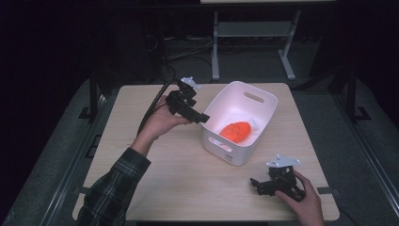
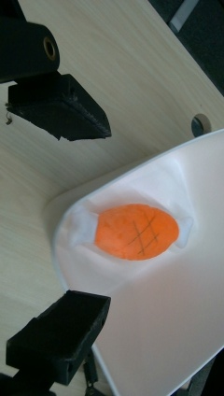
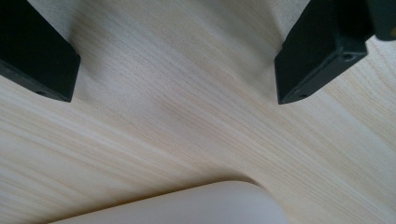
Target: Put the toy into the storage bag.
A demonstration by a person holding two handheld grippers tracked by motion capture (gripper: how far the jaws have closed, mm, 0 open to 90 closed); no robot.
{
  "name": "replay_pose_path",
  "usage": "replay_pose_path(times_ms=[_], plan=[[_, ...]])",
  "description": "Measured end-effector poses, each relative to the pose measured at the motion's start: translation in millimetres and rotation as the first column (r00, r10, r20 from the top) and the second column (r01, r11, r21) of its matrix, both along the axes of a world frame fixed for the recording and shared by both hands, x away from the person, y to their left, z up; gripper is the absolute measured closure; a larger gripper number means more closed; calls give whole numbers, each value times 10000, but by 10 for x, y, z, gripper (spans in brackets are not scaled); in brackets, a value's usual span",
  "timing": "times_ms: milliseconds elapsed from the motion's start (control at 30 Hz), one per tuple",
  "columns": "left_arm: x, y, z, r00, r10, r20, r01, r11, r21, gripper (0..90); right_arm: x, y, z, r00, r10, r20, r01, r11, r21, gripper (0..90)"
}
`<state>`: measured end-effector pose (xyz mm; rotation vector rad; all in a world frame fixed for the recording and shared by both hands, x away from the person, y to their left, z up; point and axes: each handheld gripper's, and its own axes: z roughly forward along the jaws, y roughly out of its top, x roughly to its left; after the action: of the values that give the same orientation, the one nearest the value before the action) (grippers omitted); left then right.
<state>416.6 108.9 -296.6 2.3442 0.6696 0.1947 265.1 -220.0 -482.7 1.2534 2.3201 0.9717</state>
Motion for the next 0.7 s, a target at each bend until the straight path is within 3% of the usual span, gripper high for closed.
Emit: replay_pose_path(times_ms=[300,700], plan=[[-182,307,-71,9999,130,73,-130,9999,-75,154,0,1,1,10000,-13,-15,13,10000,9,0],[-500,771,-338,9984,503,266,-488,9973,-539,153,1,0,0,10000,-3,0,3,10000,-4,0]])
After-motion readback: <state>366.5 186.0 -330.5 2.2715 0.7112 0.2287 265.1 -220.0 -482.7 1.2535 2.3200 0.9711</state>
